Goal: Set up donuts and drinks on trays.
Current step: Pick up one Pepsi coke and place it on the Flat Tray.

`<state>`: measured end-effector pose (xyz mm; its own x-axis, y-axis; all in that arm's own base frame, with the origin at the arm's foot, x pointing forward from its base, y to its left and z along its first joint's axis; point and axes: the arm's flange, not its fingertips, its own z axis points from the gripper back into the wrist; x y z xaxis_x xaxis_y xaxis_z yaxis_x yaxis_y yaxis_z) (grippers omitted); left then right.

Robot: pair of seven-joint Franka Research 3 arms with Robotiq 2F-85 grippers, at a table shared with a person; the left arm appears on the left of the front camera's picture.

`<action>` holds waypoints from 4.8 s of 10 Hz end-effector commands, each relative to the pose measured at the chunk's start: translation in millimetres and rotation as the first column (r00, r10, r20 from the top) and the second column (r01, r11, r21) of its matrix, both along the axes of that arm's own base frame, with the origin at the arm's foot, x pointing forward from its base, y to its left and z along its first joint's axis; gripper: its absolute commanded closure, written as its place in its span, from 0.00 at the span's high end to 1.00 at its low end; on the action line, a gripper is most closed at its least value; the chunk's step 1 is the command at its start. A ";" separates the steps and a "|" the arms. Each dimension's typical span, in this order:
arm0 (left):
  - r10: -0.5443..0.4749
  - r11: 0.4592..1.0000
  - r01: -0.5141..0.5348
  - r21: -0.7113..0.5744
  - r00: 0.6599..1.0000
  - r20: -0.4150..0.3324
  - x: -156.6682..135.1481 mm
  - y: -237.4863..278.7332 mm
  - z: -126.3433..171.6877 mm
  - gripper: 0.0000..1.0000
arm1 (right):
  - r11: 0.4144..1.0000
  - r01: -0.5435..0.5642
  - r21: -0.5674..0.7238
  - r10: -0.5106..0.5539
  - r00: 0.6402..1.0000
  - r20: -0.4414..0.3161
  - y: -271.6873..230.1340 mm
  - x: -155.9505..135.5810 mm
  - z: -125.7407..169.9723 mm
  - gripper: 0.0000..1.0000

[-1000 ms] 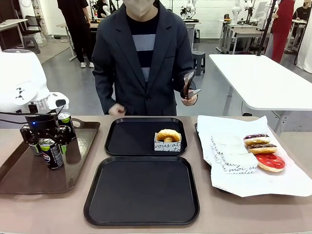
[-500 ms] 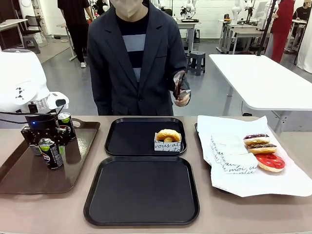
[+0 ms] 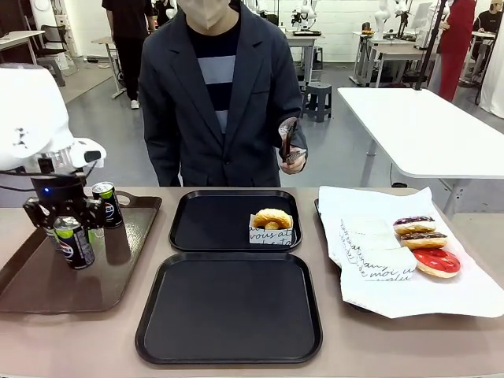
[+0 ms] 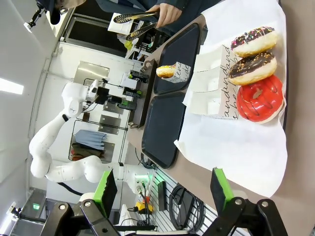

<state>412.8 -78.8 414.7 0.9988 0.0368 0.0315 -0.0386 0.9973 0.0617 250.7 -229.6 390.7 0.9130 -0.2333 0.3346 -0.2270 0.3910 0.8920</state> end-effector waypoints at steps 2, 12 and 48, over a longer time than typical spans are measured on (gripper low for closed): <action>0.014 1.000 -0.014 -0.005 0.998 0.058 -45.2 -2.3 59.5 0.16 | 1.000 -0.002 0.012 0.002 1.000 0.024 -1.2 1.1 -0.9 1.00; -0.044 0.999 0.045 -0.011 0.996 0.072 -35.9 -17.0 66.6 0.59 | 1.000 -0.002 0.012 0.002 1.000 0.024 -1.2 1.1 -0.9 1.00; -0.312 0.949 0.312 0.051 0.950 -0.013 51.8 -182.7 20.8 0.59 | 1.000 -0.002 0.012 0.002 1.000 0.024 -1.2 1.1 -0.9 1.00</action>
